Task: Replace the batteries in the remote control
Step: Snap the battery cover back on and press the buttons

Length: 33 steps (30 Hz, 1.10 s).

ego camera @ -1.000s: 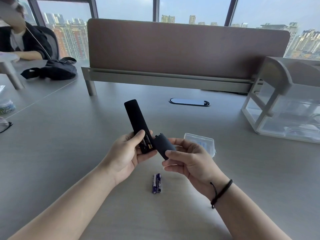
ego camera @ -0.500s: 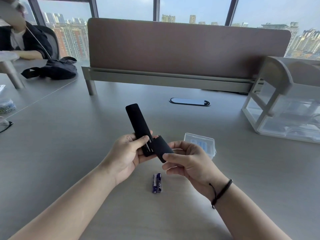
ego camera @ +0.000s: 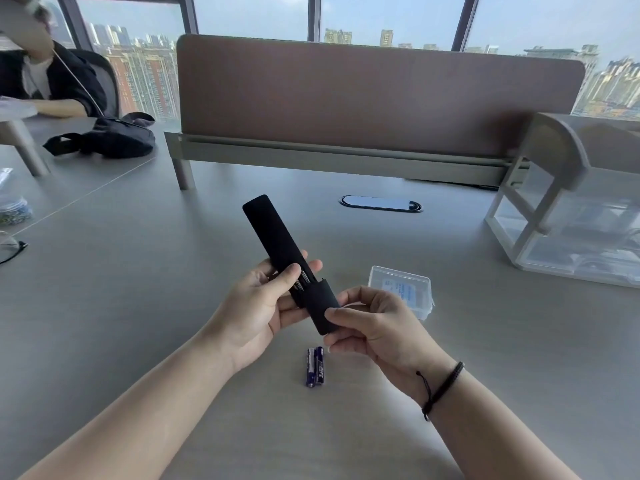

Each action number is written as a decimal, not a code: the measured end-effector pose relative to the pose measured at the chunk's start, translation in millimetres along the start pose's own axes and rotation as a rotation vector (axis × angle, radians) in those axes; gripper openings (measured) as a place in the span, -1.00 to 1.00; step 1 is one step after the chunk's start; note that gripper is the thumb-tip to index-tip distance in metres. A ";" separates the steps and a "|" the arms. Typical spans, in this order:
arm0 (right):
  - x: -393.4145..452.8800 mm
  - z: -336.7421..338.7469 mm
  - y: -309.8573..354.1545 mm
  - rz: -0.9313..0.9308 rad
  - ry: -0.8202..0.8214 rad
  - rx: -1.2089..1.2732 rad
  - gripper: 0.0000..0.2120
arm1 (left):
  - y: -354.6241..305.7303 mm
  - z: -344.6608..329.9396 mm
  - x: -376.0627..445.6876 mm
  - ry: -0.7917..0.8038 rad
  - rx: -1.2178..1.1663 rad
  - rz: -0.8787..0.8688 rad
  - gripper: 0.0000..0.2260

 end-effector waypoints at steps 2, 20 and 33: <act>0.5 0.0 -0.6 0.012 -0.024 -0.007 -0.88 | 0.9 -2.1 -0.7 0.043 -0.011 0.011 -0.69; 0.2 -3.2 -2.3 0.109 -0.096 -0.020 -0.89 | 1.1 -5.6 -6.5 0.094 0.162 -0.056 -0.63; 5.8 -1.3 -9.7 0.119 -0.180 -0.142 -0.81 | 6.6 -9.2 -8.3 0.075 0.272 -0.077 -0.78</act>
Point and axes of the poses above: each hand's wrist, its own x-axis towards the middle knuckle, its own z-axis out of the back of the hand, y = z × x, the point moved 3 cm from there along x, towards the middle knuckle, and after that the axes turned 4 degrees about -z, right-handed, at the moved point
